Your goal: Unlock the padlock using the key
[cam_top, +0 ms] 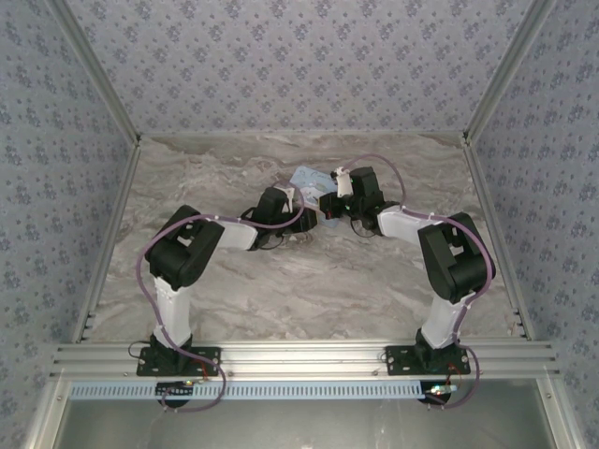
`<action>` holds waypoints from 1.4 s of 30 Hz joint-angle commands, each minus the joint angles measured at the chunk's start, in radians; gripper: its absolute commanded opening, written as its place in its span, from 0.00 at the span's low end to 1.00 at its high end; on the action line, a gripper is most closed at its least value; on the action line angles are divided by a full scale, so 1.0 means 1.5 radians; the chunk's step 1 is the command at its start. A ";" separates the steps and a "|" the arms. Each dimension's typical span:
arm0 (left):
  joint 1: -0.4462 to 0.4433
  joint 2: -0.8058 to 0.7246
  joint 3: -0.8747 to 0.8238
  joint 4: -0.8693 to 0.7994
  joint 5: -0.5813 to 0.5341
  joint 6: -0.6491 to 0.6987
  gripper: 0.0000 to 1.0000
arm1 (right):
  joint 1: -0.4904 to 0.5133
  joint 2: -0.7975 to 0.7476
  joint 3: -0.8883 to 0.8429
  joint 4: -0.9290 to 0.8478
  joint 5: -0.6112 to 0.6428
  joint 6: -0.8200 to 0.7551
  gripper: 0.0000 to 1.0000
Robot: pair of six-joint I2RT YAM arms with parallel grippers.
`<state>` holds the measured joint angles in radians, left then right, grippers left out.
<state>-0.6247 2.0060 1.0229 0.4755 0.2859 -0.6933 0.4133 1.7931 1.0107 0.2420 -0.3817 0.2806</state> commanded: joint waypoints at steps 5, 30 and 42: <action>-0.008 0.010 0.006 0.044 0.014 -0.042 0.46 | 0.005 0.015 -0.023 -0.065 0.014 -0.006 0.00; -0.012 0.041 -0.018 0.135 0.005 -0.198 0.41 | 0.008 0.019 -0.026 -0.062 0.015 -0.002 0.00; -0.013 0.044 -0.025 0.142 0.002 -0.212 0.41 | 0.009 0.021 -0.025 -0.061 0.016 -0.002 0.00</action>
<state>-0.6369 2.0499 0.9916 0.6510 0.2916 -0.9932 0.4152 1.7935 1.0103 0.2432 -0.3813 0.2810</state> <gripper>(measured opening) 0.408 0.064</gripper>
